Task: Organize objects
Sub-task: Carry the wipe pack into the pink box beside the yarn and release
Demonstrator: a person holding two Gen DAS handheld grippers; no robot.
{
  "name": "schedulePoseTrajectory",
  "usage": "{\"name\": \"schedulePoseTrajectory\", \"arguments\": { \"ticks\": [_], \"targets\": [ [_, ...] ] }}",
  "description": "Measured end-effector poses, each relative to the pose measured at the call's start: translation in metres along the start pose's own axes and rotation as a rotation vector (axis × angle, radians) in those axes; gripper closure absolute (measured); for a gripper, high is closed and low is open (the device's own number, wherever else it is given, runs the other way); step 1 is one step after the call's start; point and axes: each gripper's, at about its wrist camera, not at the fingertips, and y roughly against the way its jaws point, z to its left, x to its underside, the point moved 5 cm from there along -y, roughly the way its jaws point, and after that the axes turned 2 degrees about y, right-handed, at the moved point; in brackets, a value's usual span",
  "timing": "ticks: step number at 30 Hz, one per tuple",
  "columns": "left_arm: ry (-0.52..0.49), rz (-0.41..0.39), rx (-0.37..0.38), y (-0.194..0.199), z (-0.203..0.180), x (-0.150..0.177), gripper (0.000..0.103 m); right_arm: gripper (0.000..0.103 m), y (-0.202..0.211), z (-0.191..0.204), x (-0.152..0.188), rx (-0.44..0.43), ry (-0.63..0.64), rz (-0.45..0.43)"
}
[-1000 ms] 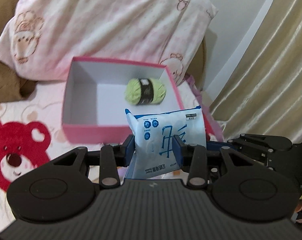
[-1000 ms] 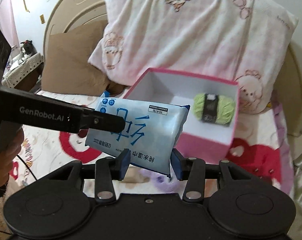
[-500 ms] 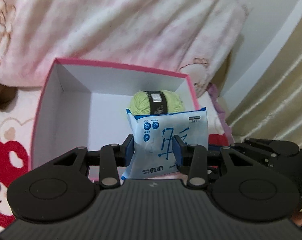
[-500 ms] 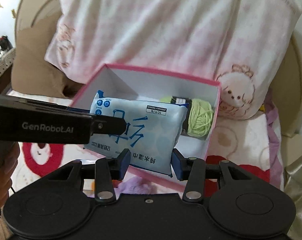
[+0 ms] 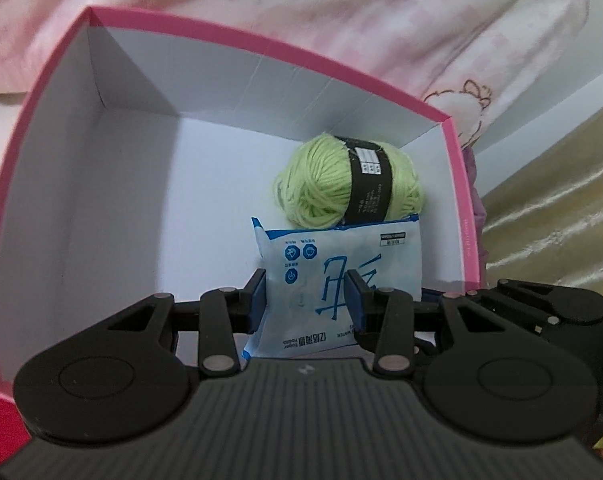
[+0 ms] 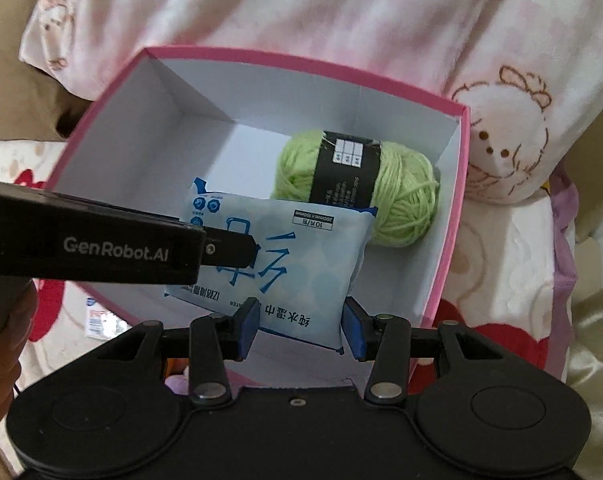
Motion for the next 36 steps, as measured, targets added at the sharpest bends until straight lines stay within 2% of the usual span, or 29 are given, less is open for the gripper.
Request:
{"name": "schedulePoseTrajectory", "arguments": {
  "ticks": [4,9,11,16,25,33,36],
  "targets": [
    [0.003,0.027,0.016,-0.015,-0.001,0.001,0.064,0.052,-0.009,0.000,0.000,0.056,0.025,0.047],
    [0.034,0.032,0.046,-0.030,-0.004,-0.001,0.061,0.053,-0.010,0.000,-0.002,0.164,0.078,0.034],
    [0.040,0.019,0.037,-0.033,-0.005,-0.002,0.059,0.050,-0.009,0.002,-0.001,0.169,0.091,0.022],
    [-0.005,-0.026,0.016,-0.020,-0.008,0.000,0.047,0.043,0.010,0.000,0.008,0.127,0.081,-0.083],
    [-0.099,-0.049,0.036,0.041,-0.015,0.018,0.047,0.043,0.057,0.006,0.033,-0.040,0.060,-0.264],
    [-0.232,-0.078,-0.022,0.123,-0.025,0.045,0.041,0.042,0.116,0.044,0.061,-0.148,0.155,-0.339],
    [-0.259,-0.069,-0.059,0.151,-0.025,0.060,0.041,0.041,0.133,0.071,0.068,-0.192,0.265,-0.335]
  ]
}}
